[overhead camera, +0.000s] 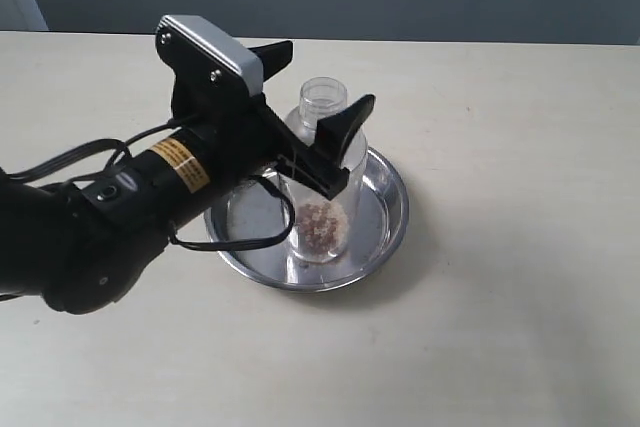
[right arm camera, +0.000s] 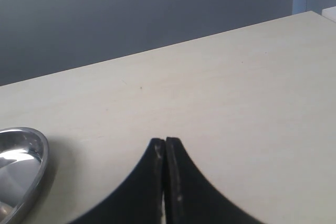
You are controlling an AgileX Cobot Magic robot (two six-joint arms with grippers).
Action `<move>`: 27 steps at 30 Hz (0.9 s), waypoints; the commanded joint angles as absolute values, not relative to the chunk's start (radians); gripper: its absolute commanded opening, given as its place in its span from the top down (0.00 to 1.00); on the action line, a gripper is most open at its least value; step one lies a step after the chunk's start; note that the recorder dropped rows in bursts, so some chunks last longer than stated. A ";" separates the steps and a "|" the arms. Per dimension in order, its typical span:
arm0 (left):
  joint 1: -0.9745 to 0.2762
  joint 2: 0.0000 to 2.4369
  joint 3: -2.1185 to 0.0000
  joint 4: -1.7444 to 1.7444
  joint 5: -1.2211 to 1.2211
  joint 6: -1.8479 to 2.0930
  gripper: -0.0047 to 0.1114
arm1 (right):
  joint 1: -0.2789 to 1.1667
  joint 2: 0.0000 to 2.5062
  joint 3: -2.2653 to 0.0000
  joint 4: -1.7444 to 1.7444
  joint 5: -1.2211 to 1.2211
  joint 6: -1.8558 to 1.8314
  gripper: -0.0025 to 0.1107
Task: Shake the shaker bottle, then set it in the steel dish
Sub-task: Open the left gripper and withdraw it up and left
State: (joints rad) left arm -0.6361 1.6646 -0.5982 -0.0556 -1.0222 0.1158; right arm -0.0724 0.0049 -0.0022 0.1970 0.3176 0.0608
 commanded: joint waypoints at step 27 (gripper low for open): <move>-0.636 0.670 -0.576 -1.744 -0.503 1.913 0.96 | -0.068 0.000 0.000 0.196 0.308 0.057 0.98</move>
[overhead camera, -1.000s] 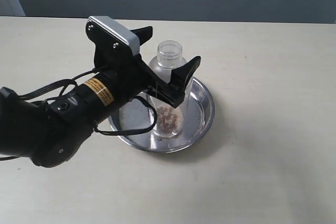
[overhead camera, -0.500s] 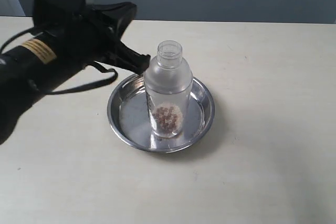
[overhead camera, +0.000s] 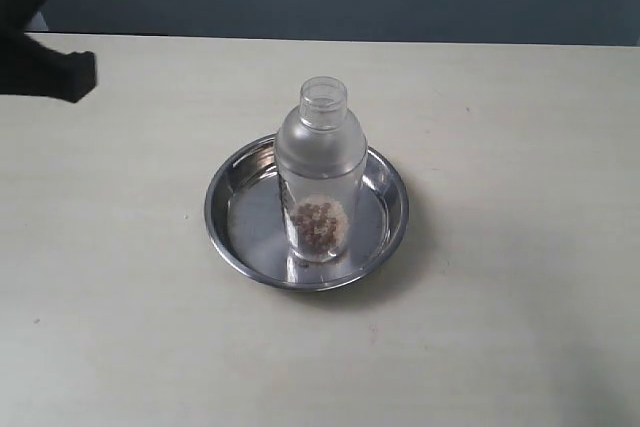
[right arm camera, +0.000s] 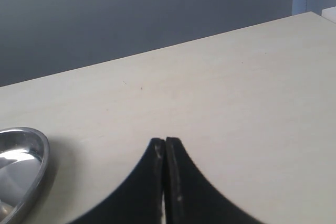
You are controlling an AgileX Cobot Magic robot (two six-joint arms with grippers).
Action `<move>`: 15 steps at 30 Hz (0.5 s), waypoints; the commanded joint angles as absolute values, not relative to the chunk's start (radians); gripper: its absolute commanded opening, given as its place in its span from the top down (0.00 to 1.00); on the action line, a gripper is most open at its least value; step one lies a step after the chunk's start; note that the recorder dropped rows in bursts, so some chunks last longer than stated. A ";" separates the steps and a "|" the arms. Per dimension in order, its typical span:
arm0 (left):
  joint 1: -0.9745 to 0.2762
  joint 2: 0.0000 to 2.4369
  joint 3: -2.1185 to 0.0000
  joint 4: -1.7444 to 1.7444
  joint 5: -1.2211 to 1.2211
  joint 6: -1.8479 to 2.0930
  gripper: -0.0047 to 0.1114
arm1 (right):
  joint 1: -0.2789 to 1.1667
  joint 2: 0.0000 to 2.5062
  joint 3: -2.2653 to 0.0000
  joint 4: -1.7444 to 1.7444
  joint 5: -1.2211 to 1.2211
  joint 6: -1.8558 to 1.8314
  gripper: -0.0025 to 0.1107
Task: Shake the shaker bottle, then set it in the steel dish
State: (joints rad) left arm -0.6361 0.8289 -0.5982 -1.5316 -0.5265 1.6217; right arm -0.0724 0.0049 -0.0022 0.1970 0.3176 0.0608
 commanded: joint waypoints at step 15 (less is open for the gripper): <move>0.042 0.176 -0.202 -1.744 0.135 1.791 0.96 | -0.068 0.000 0.000 0.194 0.308 0.057 0.98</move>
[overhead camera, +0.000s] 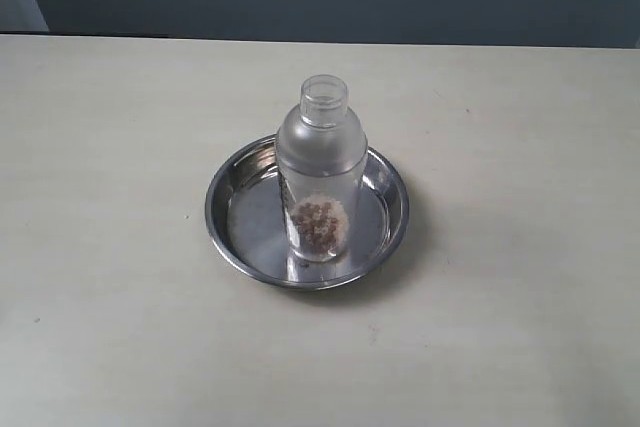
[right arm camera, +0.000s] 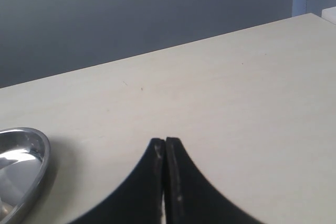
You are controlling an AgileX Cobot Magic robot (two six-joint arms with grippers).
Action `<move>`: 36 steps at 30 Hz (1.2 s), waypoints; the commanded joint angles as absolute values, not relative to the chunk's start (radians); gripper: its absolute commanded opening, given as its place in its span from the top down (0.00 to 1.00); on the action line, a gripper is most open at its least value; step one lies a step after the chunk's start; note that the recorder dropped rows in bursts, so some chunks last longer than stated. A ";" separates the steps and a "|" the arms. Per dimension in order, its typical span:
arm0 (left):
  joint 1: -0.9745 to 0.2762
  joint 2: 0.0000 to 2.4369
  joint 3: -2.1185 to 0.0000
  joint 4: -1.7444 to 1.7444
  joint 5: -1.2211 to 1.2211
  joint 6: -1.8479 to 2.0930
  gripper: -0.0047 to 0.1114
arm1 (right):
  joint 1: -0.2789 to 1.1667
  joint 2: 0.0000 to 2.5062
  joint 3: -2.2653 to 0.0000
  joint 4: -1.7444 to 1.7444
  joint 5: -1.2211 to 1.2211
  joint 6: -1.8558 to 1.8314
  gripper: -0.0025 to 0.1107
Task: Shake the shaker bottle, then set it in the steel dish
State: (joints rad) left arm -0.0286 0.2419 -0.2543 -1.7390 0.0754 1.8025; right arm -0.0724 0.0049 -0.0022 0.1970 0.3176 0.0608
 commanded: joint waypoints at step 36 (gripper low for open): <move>0.050 0.000 0.000 -0.192 0.229 0.011 0.96 | -0.068 0.000 0.000 0.191 0.308 0.057 0.98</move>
